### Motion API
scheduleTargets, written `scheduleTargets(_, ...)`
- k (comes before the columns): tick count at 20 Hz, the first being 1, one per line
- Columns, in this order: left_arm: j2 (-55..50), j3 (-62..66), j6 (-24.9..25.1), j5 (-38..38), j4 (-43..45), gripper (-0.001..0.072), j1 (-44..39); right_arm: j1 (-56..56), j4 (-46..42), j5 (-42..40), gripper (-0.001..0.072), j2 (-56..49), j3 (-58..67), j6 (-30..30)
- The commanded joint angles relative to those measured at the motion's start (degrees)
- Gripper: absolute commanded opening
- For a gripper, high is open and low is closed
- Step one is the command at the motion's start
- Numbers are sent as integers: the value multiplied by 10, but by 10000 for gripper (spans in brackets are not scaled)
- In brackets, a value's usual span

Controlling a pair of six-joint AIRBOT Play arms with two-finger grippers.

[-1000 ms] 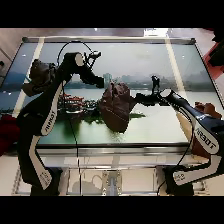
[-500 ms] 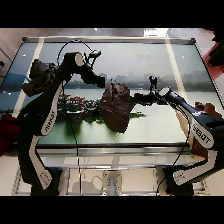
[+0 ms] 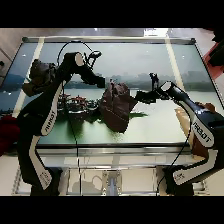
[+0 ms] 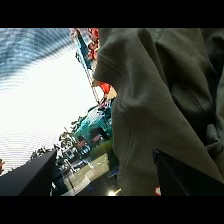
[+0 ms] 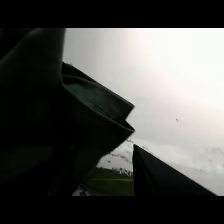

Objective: Fold the shirts.

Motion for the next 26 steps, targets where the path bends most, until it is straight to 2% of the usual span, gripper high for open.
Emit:
scheduleTargets(1,0,0,0,0,0,709,0,-8,-84,33,404,0,7,80)
scheduleTargets(3,0,0,0,2,0,708,0,-4,-36,-38,404,-2,-10,86)
scheduleTargets(4,0,0,0,3,0,708,0,-2,7,-66,405,-8,-17,69)
scheduleTargets(7,0,0,1,7,0,709,0,9,170,-92,404,-42,-17,-32)
scheduleTargets(9,0,0,1,6,0,709,0,14,234,-101,405,-58,-17,-70)
scheduleTargets(11,0,0,1,6,0,709,0,15,235,-101,400,-60,-17,-70)
scheduleTargets(12,0,0,1,6,0,708,0,13,236,-97,328,-59,-16,-70)
scheduleTargets(13,0,0,1,6,0,708,0,12,237,-95,108,-56,-16,-71)
scheduleTargets(14,0,0,1,7,0,708,0,8,237,-93,28,-50,-16,-82)
scheduleTargets(18,-2,-8,2,35,-35,705,0,-11,186,-90,27,21,-16,-81)
scheduleTargets(21,-33,-10,57,53,-143,706,0,-37,151,-52,27,70,-16,-72)
scheduleTargets(26,-98,-10,76,102,-149,707,0,-35,148,-23,28,81,-16,-63)
